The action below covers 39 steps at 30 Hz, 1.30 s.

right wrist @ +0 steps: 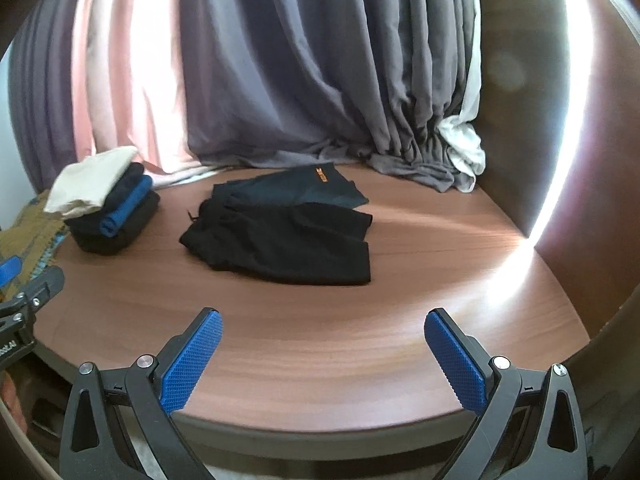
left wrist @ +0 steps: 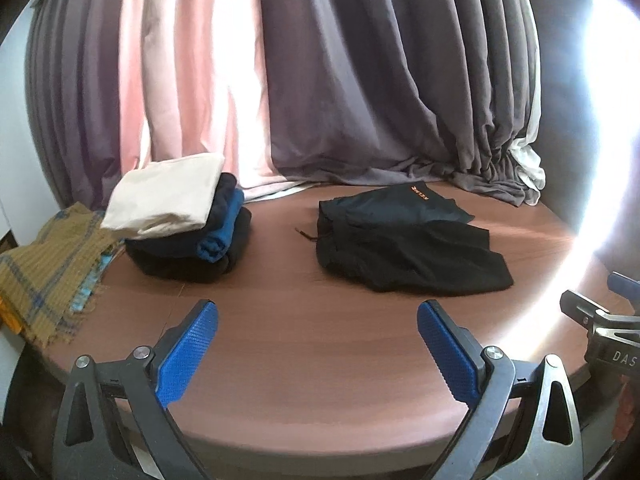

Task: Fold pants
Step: 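Lower the left tool to the shorts' waistband and close on it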

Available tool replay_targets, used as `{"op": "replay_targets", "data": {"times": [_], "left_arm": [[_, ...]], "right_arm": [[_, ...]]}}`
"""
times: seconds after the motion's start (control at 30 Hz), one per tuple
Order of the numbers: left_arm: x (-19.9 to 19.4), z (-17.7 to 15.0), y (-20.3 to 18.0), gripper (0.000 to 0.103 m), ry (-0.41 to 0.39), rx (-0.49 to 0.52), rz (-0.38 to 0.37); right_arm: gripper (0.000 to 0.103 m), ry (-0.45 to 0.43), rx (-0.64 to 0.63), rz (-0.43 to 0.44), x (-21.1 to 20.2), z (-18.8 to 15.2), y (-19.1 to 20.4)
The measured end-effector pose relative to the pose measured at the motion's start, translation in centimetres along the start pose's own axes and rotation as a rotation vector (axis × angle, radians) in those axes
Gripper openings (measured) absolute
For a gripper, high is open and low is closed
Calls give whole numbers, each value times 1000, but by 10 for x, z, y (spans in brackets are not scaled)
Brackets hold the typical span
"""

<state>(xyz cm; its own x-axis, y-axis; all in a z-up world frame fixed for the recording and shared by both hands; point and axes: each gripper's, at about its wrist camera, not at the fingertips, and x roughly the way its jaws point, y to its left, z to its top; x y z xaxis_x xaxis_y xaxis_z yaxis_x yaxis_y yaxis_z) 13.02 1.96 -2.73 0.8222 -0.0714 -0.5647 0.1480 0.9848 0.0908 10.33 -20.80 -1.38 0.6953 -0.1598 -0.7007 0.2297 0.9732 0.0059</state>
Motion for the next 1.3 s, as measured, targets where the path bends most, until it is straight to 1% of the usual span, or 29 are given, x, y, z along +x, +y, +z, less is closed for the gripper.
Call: {"op": "replay_targets", "data": {"times": [0.13, 0.2, 0.27, 0.43, 0.53, 0.6, 0.63, 0.67, 0.77, 0.93, 1.07, 1.23, 1.3], "left_arm": [[41, 14, 13, 92, -8, 30, -42], [59, 20, 17, 87, 0, 47, -65], [83, 25, 19, 84, 6, 79, -113], [131, 35, 15, 74, 32, 159, -204], [157, 38, 10, 71, 47, 194, -227], [173, 37, 9, 64, 73, 197, -247], [185, 36, 8, 62, 104, 197, -261], [192, 36, 7, 59, 118, 196, -269], [214, 36, 3, 58, 154, 202, -271], [240, 37, -9, 58, 187, 236, -288], [265, 32, -19, 52, 246, 268, -308], [288, 26, -19, 48, 351, 216, -348], [290, 24, -18, 47, 364, 209, -349]], "right_arm": [[102, 17, 12, -28, 32, 14, 12], [102, 25, 20, -50, 46, 19, 17], [102, 33, 38, -78, 63, 24, 21], [102, 24, 87, -151, 91, 30, 24], [102, 47, 110, -178, 113, 30, 21], [102, 67, 125, -188, 126, 30, 19], [102, 75, 134, -191, 134, 29, 18], [102, 78, 141, -196, 139, 29, 16], [102, 89, 169, -205, 157, 28, 10], [102, 97, 159, -234, 177, 30, 6], [102, 105, 160, -255, 189, 32, -2], [101, 128, 189, -280, 203, 30, -15], [101, 135, 185, -285, 208, 29, -16]]}}
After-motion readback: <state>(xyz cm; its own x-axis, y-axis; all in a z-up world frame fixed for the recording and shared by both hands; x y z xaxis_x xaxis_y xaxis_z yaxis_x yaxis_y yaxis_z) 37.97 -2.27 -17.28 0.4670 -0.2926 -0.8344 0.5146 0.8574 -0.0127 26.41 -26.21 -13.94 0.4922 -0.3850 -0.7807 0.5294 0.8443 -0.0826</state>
